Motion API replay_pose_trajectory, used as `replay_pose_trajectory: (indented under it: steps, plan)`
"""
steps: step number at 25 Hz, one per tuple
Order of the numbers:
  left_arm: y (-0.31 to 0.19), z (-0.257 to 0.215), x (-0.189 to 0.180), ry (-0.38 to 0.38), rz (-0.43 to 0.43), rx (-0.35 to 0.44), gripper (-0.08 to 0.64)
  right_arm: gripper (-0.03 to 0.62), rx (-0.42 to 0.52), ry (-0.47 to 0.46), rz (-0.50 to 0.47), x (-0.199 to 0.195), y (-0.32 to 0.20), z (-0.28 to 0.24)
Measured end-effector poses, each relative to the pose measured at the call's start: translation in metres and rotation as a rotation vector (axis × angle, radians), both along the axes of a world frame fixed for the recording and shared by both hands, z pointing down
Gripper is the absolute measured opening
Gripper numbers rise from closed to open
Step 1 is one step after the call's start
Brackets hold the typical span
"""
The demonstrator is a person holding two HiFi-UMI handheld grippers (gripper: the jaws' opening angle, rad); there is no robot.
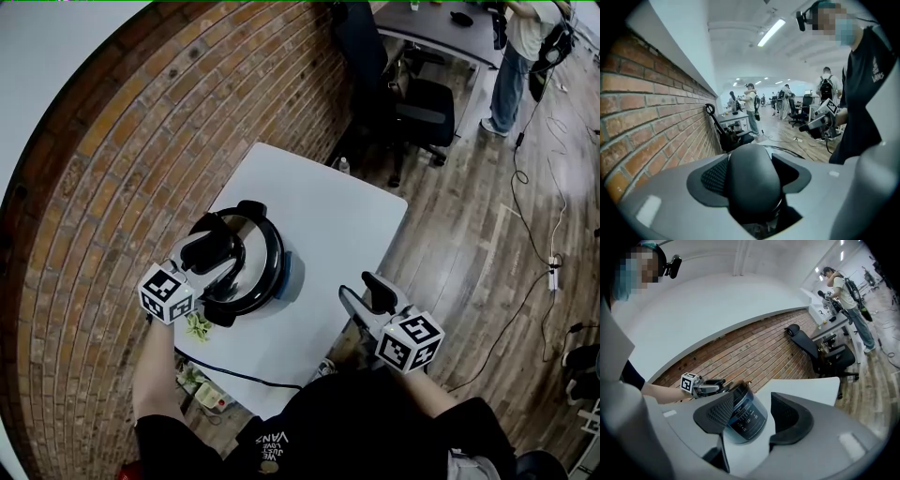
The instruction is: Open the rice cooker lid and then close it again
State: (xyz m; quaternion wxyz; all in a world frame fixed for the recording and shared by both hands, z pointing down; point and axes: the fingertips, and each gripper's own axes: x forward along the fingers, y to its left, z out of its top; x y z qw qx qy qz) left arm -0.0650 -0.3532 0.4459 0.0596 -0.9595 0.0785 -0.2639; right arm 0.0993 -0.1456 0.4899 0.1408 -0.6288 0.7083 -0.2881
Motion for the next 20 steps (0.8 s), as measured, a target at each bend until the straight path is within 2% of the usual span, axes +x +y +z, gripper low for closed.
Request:
replay_pose_trajectory:
  steps: [5, 14, 20]
  plan:
    - [0.000, -0.001, 0.000, 0.023, -0.026, -0.007, 0.285, 0.238, 0.000, 0.003, -0.008, -0.004, 0.001, 0.001]
    - [-0.004, 0.003, 0.000, 0.008, -0.146, -0.027, 0.281, 0.238, -0.004, 0.002, -0.049, -0.016, -0.005, 0.000]
    - [-0.009, 0.004, -0.001, 0.006, -0.261, -0.028, 0.284, 0.238, -0.002, 0.006, -0.083, -0.025, -0.011, -0.002]
